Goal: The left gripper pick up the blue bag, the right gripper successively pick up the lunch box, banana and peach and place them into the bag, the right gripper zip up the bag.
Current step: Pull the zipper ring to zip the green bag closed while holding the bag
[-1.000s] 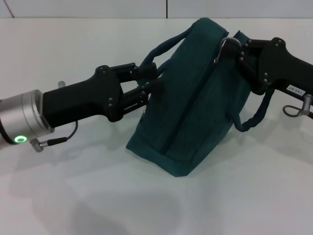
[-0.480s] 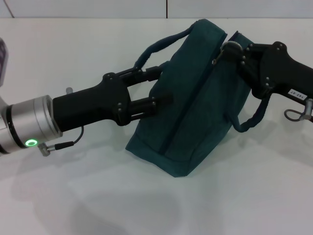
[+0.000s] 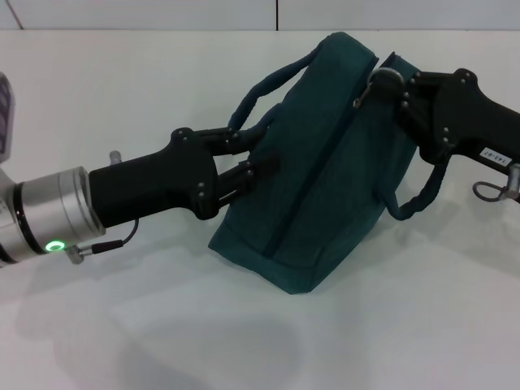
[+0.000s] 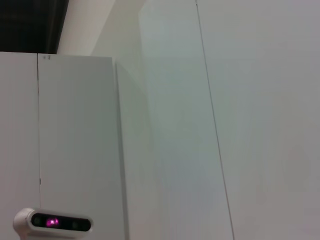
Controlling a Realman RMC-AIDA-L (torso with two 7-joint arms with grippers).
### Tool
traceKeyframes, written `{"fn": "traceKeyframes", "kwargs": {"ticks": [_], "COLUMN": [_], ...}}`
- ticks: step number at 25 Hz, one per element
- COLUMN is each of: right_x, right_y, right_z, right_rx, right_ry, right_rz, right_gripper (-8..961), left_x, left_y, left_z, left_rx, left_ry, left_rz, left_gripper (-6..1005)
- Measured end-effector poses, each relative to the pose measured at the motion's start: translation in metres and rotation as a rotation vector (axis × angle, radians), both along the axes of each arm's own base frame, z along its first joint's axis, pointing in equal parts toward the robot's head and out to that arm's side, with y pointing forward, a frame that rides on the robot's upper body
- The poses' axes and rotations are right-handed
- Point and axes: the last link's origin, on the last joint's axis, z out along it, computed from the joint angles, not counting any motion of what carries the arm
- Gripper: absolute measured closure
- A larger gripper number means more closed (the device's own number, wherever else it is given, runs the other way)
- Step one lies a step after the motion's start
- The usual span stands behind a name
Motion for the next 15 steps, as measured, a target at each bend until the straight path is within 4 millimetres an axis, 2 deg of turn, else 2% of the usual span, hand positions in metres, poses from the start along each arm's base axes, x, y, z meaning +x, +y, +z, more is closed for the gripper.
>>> {"fn": "traceKeyframes", "kwargs": {"ticks": [5,10,15], "right_x": [0.0006,0.0010,0.0037], "right_y": [-0.0003,0.0003,0.0051], "right_z": [0.0002,0.0007,0.0078], "right_rx": [0.000,0.004,0.042], "right_ry": [0.000,0.002,0.021], "right_rz": [-0.001,-0.007,-0.035], "right_gripper": [938,938,938], "left_x": [-0.0018,-0.0011,-0.0023], "left_y": [-0.0019,-0.0023,-0.0035], "left_z": [-0.0019,-0.0028,-0.0013], "left_rx": [0.007,0.001,-0.001], "left_ry": [0.004,0.007,0.006], "left_rz": [-0.005,-0.012,-0.016], "left_gripper": [620,879,931]}}
